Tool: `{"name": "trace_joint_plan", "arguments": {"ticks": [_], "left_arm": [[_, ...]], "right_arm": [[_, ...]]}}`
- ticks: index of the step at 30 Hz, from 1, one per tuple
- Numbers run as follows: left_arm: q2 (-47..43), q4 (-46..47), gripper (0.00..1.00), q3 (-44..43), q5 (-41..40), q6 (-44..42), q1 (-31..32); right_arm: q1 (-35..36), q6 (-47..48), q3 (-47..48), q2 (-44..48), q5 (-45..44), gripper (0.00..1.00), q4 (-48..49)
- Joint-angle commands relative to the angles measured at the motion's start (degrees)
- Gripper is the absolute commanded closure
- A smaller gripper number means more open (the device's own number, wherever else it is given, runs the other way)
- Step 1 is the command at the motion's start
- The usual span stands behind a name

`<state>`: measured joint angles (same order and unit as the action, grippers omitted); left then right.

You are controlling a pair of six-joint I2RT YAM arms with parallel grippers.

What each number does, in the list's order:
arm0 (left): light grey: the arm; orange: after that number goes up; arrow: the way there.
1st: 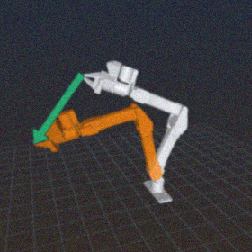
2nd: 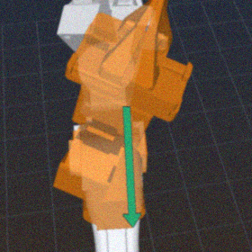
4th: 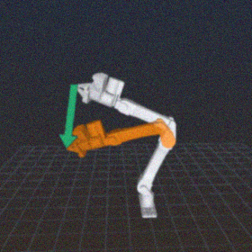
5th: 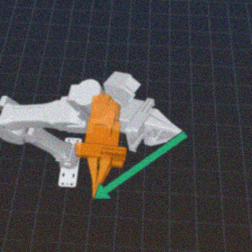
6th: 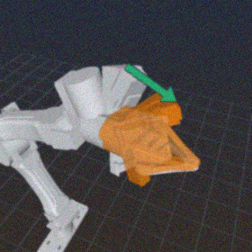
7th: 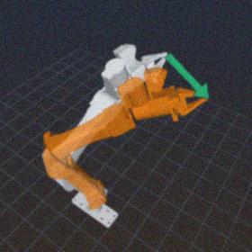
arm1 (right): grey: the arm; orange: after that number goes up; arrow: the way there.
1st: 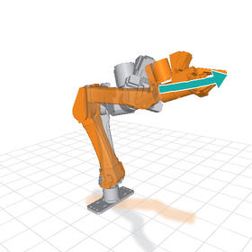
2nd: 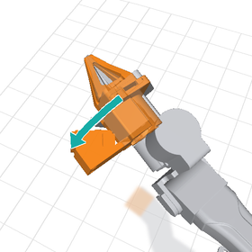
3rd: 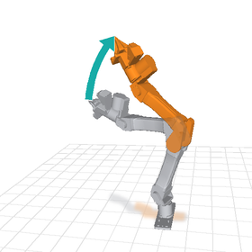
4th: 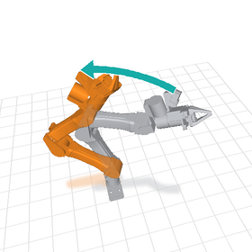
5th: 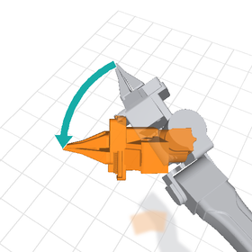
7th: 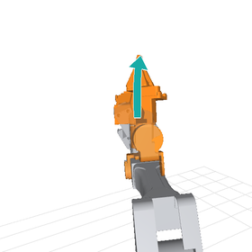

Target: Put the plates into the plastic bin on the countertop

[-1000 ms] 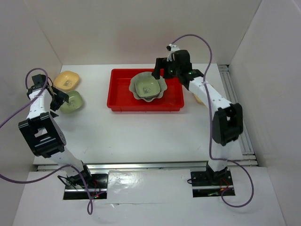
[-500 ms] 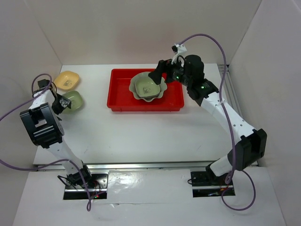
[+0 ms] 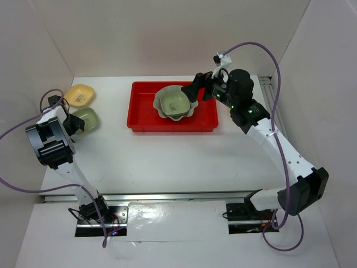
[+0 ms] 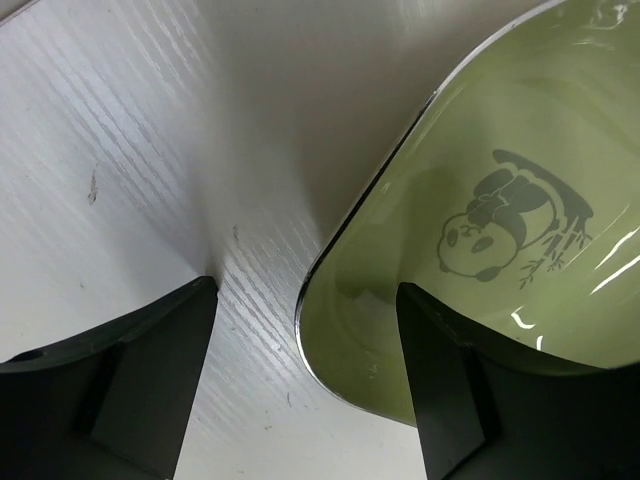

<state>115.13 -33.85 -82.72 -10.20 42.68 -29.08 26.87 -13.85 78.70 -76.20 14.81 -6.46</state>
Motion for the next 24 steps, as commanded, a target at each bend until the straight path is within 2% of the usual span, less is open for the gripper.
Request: {"name": "trace_joint_plan", "arguments": {"ticks": [1,6,10,11,13,14,15,17,18,20,24], "left_arm": [[-0.25,2.03,0.15,0.1,0.79,1.62,-0.27],[1.31,-0.34,0.27,-0.51,-0.43,2.67,-0.27],[2.46,-2.18,0.61,-1.12,-2.45,3.2,0.51],[2.47,-2.19,0.79,-1.13,-2.46,3.2,1.47],[1.94,-2.89,0.88,-1.13,-4.82,3.2,2.79],[0.98,-3.41,0.97,-1.13,-5.44,3.2,3.76],[0.36,-3.42,1.0,-1.13,-6.06,3.2,6.29],[-2.35,-4.21,1.0,-3.05,-8.6,1.19,9.9],[-3.5,-5.6,1.0,-4.02,-10.53,1.18,14.27],[-6.13,-7.98,1.0,-6.92,-13.52,1.18,17.47],[-17.79,-8.0,1.0,-8.07,-7.83,0.57,18.8]], "right_arm": [[0.46,0.22,1.11,0.62,-1.36,0.05,1.19],[1.07,-0.48,2.34,0.09,-1.89,0.05,1.19],[1.6,-1.01,3.39,0.09,-3.38,0.05,0.66],[1.6,-1.01,3.39,0.61,-4.08,0.05,0.66],[2.13,-1.62,3.39,0.62,-4.61,0.05,0.66],[2.13,-1.62,4.0,0.62,-4.61,0.05,0.66],[2.13,-2.14,4.01,0.62,-5.13,0.05,0.66],[2.83,-2.68,4.01,0.62,-5.76,0.05,0.66],[3.44,-2.68,4.01,0.62,-6.71,0.05,0.66],[3.45,-3.29,4.01,1.14,-8.03,0.05,0.66],[4.59,-3.29,3.14,3.95,-11.01,0.05,-1.18]]}}
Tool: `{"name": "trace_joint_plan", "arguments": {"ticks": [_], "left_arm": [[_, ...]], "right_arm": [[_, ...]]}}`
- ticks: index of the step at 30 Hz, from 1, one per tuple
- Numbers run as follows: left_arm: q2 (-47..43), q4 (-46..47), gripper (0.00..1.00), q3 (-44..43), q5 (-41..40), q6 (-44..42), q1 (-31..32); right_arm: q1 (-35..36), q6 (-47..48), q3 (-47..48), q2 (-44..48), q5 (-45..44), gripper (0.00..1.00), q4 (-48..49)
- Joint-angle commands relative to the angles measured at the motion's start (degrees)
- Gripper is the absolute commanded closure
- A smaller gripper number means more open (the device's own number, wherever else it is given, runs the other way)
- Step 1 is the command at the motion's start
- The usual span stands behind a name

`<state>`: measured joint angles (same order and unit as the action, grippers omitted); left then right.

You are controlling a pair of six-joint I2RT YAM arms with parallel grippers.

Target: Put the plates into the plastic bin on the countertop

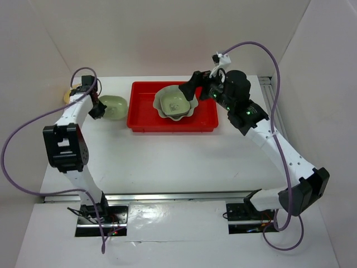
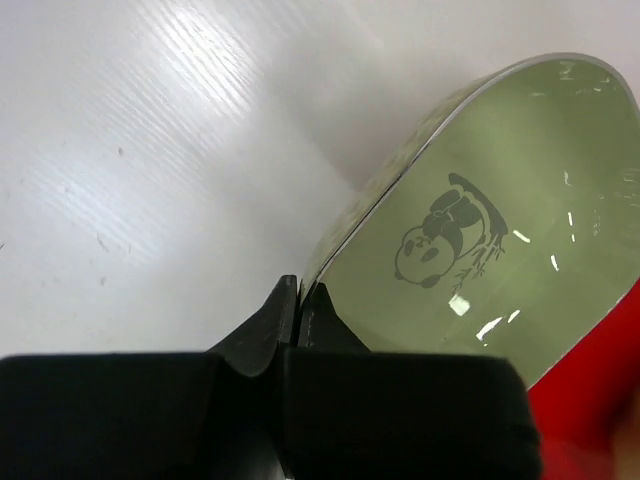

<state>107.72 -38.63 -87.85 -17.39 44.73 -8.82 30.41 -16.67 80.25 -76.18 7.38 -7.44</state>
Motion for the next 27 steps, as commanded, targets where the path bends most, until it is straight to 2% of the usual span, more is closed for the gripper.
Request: {"name": "trace_joint_plan", "arguments": {"ticks": [1,4,7,10,15,17,22,27], "left_arm": [[-12.34,-2.59,1.0,-2.94,2.41,-2.18,-1.46],[-18.31,-0.39,1.0,-2.84,4.2,-2.37,0.73],[-21.23,-0.39,1.0,-4.25,2.89,-1.84,3.72],[-21.24,1.89,1.0,-5.65,5.87,-1.31,6.96],[-15.55,6.1,1.0,-7.95,5.87,3.16,16.45],[-12.99,7.42,1.0,-9.43,3.34,6.59,20.67],[-1.32,5.24,1.0,-16.36,1.4,13.96,25.59],[4.94,2.26,1.0,-20.5,-1.06,21.09,29.29]], "right_arm": [[1.05,-0.47,0.53,4.63,-4.21,0.05,-0.2],[1.05,-0.47,-2.19,7.36,-6.15,0.05,-0.82],[1.05,-0.47,-3.51,8.95,-6.67,0.05,-1.34],[1.05,-0.47,-3.52,10.17,-8.07,0.05,-1.87],[1.05,-2.23,-6.16,12.37,-9.66,0.05,-1.87],[1.05,-2.76,-6.86,13.08,-10.36,0.05,-1.87],[1.05,-3.9,-7.39,15.44,-12.12,0.05,-3.71],[1.05,-3.38,-7.39,17.47,-15.02,0.05,-4.95]]}}
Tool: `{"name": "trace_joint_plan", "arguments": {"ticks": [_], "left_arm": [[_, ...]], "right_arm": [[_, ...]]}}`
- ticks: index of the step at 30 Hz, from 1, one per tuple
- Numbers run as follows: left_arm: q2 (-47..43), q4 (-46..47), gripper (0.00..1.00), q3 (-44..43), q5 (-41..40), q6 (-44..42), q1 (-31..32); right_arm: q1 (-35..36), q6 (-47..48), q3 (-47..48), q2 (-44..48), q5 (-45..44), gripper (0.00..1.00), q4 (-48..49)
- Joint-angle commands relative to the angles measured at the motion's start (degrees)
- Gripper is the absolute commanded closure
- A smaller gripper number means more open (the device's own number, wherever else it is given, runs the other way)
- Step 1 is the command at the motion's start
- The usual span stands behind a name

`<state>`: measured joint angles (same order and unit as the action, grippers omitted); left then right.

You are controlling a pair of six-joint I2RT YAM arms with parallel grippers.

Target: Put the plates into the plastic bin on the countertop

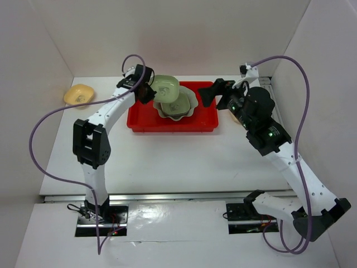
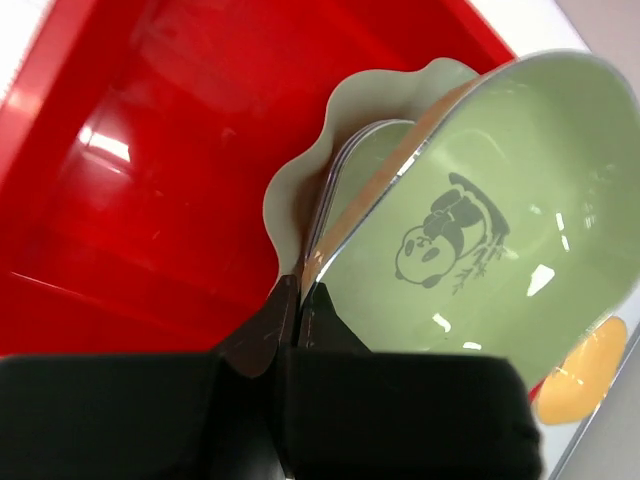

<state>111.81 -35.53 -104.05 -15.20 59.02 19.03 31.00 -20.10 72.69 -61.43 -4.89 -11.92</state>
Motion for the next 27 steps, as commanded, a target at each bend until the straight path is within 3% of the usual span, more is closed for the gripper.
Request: {"name": "trace_joint_plan", "arguments": {"ticks": [1,10,18,19,27], "left_arm": [[1.82,-1.82,1.0,-5.19,-3.95,7.76,2.67],[10.7,-6.75,1.0,-12.57,-5.19,15.41,4.53],[13.7,-8.77,1.0,-12.49,-4.14,19.37,5.06],[13.7,-8.77,0.89,-12.49,-4.13,19.37,5.06],[11.33,-5.87,0.46,-12.49,-5.72,17.0,7.42]], "right_arm": [[0.46,0.06,0.18,2.72,-3.54,0.05,-1.34],[0.46,-0.47,0.18,5.52,-4.78,0.05,-2.67],[0.46,0.59,1.23,6.59,-5.93,0.05,-4.69],[0.46,0.59,1.23,6.59,-5.93,0.05,-4.69],[0.46,1.11,1.23,6.59,-6.45,0.05,-5.22]]}}
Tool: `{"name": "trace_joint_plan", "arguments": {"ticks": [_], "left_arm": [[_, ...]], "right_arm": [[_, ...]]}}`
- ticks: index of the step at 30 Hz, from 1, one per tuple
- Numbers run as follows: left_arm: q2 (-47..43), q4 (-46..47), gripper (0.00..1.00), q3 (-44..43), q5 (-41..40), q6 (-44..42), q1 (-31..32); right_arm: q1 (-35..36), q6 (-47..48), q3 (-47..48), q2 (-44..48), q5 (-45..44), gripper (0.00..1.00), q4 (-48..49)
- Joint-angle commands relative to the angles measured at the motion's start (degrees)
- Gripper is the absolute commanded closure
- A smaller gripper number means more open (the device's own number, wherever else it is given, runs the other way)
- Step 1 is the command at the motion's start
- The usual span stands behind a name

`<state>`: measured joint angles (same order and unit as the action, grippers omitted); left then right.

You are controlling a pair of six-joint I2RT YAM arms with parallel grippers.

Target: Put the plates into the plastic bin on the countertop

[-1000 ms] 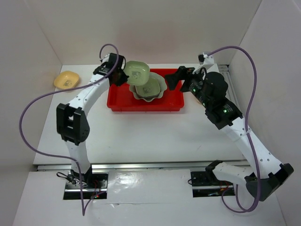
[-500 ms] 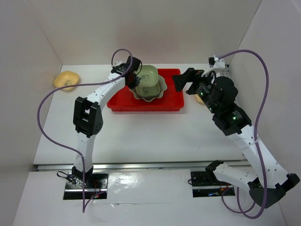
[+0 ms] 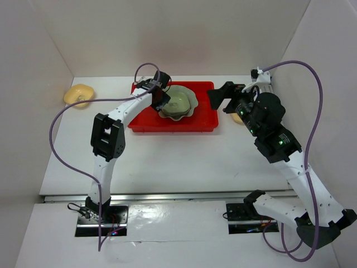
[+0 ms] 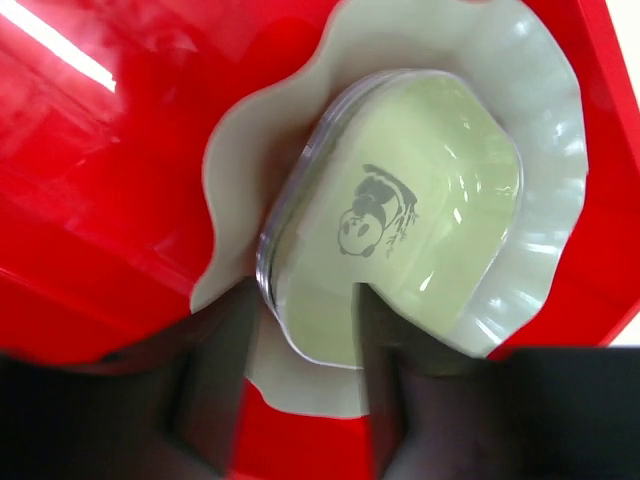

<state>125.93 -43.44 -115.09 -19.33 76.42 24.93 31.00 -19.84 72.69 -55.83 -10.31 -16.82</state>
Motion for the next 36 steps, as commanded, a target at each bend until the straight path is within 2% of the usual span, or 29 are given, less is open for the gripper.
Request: {"name": "trace_joint_plan", "arguments": {"ticks": [1,5,7,10,11,13,14,16,17,18,21,24,28,36], "left_arm": [[-2.79,2.04,0.39,-1.98,-1.59,-0.4,1.53],[-3.93,2.57,0.31,-3.04,-0.98,-1.97,1.53],[-5.76,2.57,0.31,-3.04,-0.44,-1.98,1.53],[-8.59,3.62,0.25,-1.63,-0.44,-4.78,2.14],[-9.64,3.63,0.21,-1.63,-0.44,-5.75,2.75],[-13.15,3.1,0.0,-1.63,-1.14,-9.53,3.28],[-14.38,2.58,0.0,-1.63,-1.67,-11.02,3.29],[-18.51,1.26,0.0,0.21,-3.6,-15.41,3.29],[-20.01,1.25,0.0,1.26,-4.13,-16.91,3.29],[-21.41,1.25,0.0,3.62,-4.13,-18.66,3.29],[-25.2,1.25,0.0,7.67,1.47,-25.78,-0.22],[-28.27,-2.34,0.0,10.49,4.21,-28.69,-3.91],[-36.26,0.54,0.0,23.02,7.11,-31.77,-5.68],[-49.89,3.01,0.0,35.27,11.25,-32.04,-5.07]], "right_arm": [[0.46,0.85,1.23,0.47,-0.51,0.05,-0.32],[0.46,0.85,1.23,0.46,-0.5,0.05,-0.32],[0.46,0.85,0.62,0.46,-2.69,0.05,-0.32],[-0.15,0.24,-2.01,-2.33,-8.84,0.0,-0.32],[-1.11,0.24,-2.72,-3.39,-12.25,0.0,-1.36],[-4.97,-3.45,-5.26,-6.81,-13.16,0.0,-2.08],[-6.55,-4.41,-6.14,-8.05,-12.03,0.0,-2.08],[-15.93,-7.93,-9.22,-10.51,-5.12,0.0,-1.03],[-20.24,-9.16,-10.27,-12.96,2.15,0.0,0.8],[-27.68,-10.3,-11.24,-14.12,4.92,0.0,2.13],[-33.62,-10.31,-12.13,-20.08,6.61,0.02,4.25],[-37.23,-10.31,-8.09,-28.41,4.43,0.02,2.67],[-41.97,-12.41,-7.47,-35.03,6.25,0.04,5.82],[-42.69,-13.56,-2.47,-45.76,4.42,0.09,7.32]]}}
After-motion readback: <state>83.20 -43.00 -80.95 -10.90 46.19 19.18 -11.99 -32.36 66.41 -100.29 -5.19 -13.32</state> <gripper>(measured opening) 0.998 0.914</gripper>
